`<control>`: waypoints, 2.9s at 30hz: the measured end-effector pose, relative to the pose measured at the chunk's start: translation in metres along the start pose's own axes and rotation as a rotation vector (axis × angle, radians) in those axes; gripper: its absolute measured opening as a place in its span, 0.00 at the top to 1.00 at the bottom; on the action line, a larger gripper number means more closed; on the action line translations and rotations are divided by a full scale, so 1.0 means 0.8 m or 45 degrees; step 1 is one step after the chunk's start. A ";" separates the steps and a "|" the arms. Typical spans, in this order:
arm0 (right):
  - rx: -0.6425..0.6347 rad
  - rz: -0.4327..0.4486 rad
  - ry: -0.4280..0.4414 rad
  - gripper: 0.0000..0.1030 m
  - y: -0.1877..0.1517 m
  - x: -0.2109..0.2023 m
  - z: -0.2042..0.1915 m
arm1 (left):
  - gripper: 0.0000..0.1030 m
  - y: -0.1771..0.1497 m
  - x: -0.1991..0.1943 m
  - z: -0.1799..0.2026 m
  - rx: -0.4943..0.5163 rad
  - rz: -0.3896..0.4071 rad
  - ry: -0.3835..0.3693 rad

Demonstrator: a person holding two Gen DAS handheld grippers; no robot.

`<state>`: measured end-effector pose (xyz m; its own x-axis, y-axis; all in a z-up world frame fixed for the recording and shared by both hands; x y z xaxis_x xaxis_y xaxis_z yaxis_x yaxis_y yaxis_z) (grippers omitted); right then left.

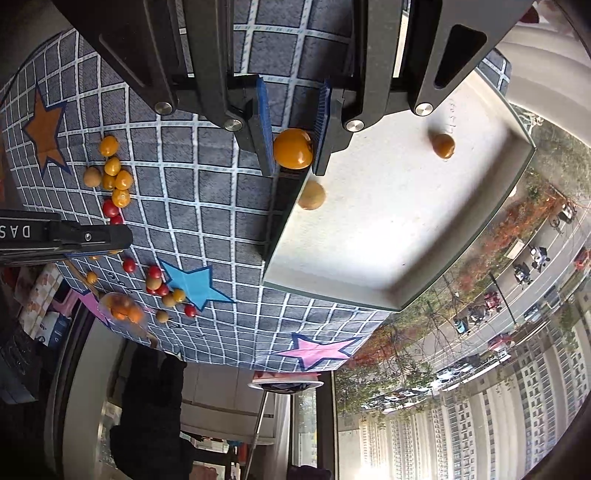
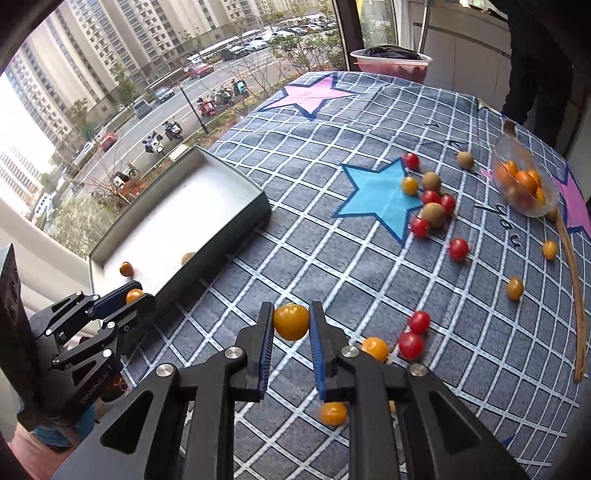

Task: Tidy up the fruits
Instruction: 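Carry both yellow tomatoes into the white tray and open both tools, then move both open tools back over the remaining yellow tomatoes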

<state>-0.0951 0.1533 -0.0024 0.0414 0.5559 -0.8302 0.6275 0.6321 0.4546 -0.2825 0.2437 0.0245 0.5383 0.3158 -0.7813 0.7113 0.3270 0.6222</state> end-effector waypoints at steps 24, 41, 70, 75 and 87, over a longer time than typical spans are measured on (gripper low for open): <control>-0.147 -0.122 0.081 0.80 0.093 0.091 -0.124 | 0.79 0.024 0.064 -0.125 -0.198 -0.062 0.178; -0.103 -0.285 -0.015 0.80 0.095 0.209 -0.089 | 0.78 0.009 0.110 -0.122 -0.201 -0.185 0.250; -0.097 -0.117 0.048 0.00 0.072 0.108 -0.064 | 0.11 0.003 0.046 -0.087 -0.270 -0.065 0.108; -0.011 -0.073 0.051 0.00 0.052 0.072 -0.029 | 0.11 -0.002 0.031 -0.052 -0.150 -0.066 0.118; 0.197 -0.047 -0.077 0.00 -0.021 0.017 0.083 | 0.11 -0.015 0.024 0.062 0.061 -0.130 -0.006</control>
<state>-0.0534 0.1140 -0.0428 0.0600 0.4978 -0.8652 0.7415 0.5581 0.3725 -0.2580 0.2015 -0.0003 0.4640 0.2790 -0.8408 0.7831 0.3145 0.5365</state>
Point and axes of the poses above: each gripper's, at about its wrist camera, not at the fingertips, and x roughly the way its jaws point, z to its right, y to its top, the point moved 6 cm from there along x, roughly the way its jaws point, and after that the axes turned 5 degrees about y, right-handed, at the moved point
